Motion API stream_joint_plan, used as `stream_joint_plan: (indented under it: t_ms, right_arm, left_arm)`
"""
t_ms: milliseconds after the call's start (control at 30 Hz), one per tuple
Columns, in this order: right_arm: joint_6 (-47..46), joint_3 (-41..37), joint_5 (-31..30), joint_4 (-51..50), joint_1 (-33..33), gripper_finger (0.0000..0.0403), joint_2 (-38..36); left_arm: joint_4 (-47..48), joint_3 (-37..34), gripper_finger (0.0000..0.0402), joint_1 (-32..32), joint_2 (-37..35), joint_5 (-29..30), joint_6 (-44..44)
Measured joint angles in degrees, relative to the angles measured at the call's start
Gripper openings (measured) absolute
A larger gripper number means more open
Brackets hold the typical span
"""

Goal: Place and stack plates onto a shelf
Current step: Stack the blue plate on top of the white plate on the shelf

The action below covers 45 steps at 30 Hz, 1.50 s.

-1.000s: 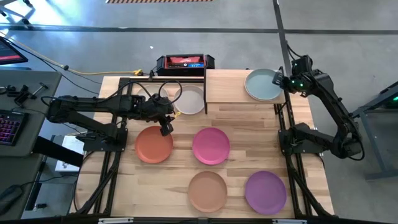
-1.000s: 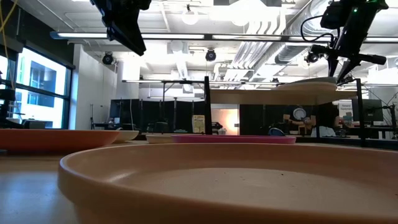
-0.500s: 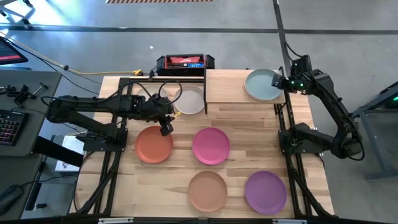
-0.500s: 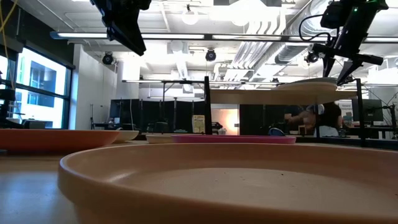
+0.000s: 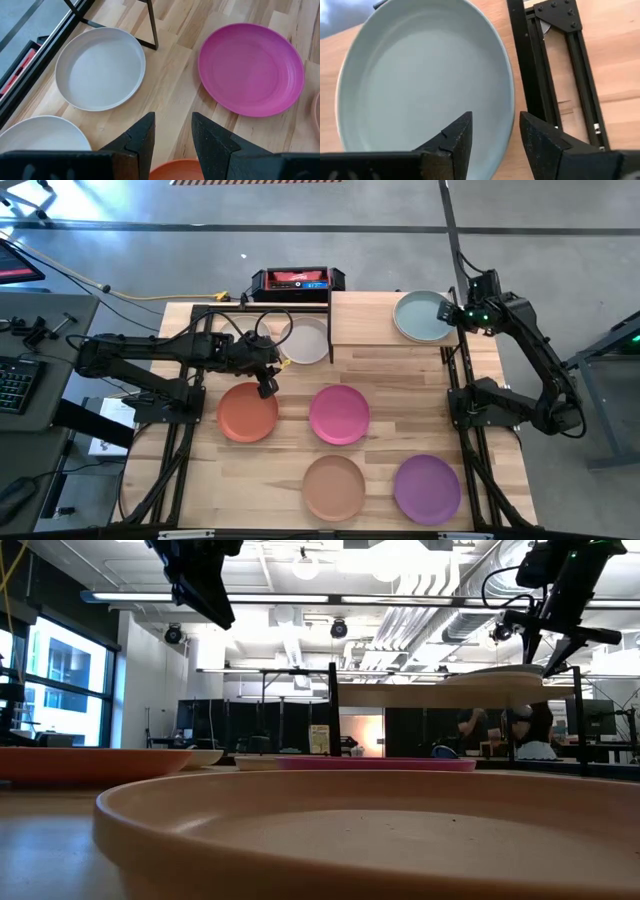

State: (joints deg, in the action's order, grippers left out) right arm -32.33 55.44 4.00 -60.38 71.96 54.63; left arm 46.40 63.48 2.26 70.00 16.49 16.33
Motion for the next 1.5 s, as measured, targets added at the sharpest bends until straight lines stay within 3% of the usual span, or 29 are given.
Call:
stream_joint_plan:
  t_ms: [167,367,1067,1500]
  right_arm:
    - [-2.44,0.0,1.25,-0.02,0.0,0.0149,0.0]
    - [-4.07,-0.01,2.67,0.24,0.0,0.0148,0.0]
    - [-10.32,0.0,3.59,1.41,0.0,0.0149,-4.14]
    - [-10.77,0.0,3.14,1.51,0.0,0.0149,-2.75]
  left_arm:
    - [0.06,-0.02,0.0117,0.0,0.0,-0.31,-0.47]
    - [-0.08,-0.02,0.0117,0.0,0.0,-5.75,-3.3]
    - [-0.13,-0.02,0.0117,-0.02,0.0,-5.86,-3.97]
    - [-0.13,-0.01,0.0117,-0.02,0.0,-5.86,-3.95]
